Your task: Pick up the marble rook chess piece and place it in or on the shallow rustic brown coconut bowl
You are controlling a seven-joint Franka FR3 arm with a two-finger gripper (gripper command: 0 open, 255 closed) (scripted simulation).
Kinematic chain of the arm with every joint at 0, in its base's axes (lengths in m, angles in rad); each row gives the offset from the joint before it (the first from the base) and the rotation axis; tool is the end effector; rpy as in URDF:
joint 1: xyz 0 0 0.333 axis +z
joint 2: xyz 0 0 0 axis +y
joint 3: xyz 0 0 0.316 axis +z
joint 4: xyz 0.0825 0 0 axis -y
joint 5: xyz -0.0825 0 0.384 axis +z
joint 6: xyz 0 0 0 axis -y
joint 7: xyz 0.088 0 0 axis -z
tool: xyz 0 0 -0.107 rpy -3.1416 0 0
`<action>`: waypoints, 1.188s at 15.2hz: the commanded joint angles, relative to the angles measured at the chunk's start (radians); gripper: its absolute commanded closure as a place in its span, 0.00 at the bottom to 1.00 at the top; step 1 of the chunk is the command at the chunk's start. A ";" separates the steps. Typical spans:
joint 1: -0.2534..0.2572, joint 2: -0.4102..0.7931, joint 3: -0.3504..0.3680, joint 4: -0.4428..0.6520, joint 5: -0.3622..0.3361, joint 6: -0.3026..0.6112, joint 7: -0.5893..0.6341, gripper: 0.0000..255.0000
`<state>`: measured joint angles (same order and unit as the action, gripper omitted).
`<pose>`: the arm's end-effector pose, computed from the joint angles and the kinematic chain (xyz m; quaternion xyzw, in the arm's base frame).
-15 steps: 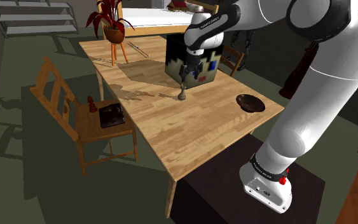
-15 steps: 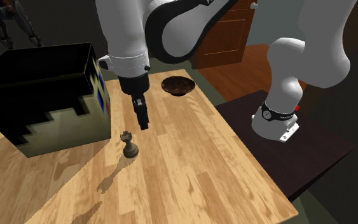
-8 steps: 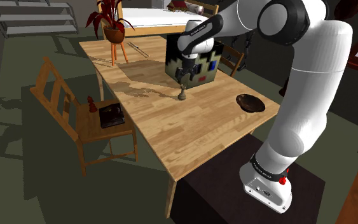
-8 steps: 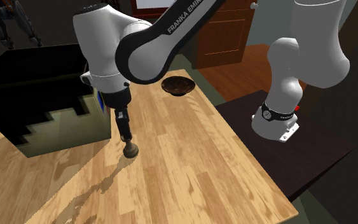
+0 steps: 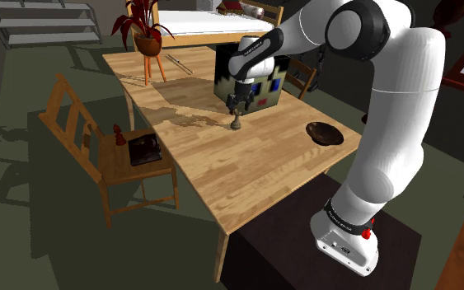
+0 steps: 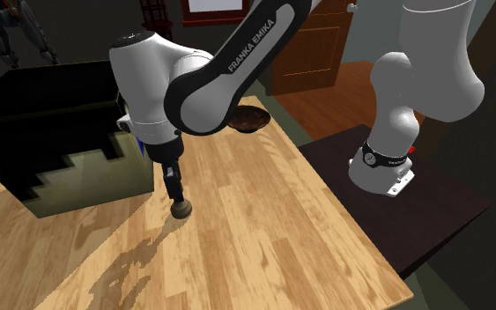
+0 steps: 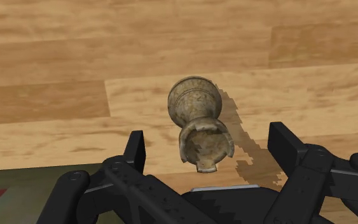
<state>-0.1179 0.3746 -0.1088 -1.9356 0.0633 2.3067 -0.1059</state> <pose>0.6046 -0.1350 0.2931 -0.9970 0.0778 -0.0003 0.0036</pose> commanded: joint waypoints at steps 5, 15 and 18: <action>0.000 0.001 0.000 0.000 0.000 0.002 0.000 0.00; 0.000 0.001 0.000 0.000 0.000 0.002 0.000 1.00; 0.001 -0.023 -0.002 0.009 -0.004 -0.031 0.003 1.00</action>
<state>-0.1176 0.3594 -0.1102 -1.9279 0.0608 2.2843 -0.1047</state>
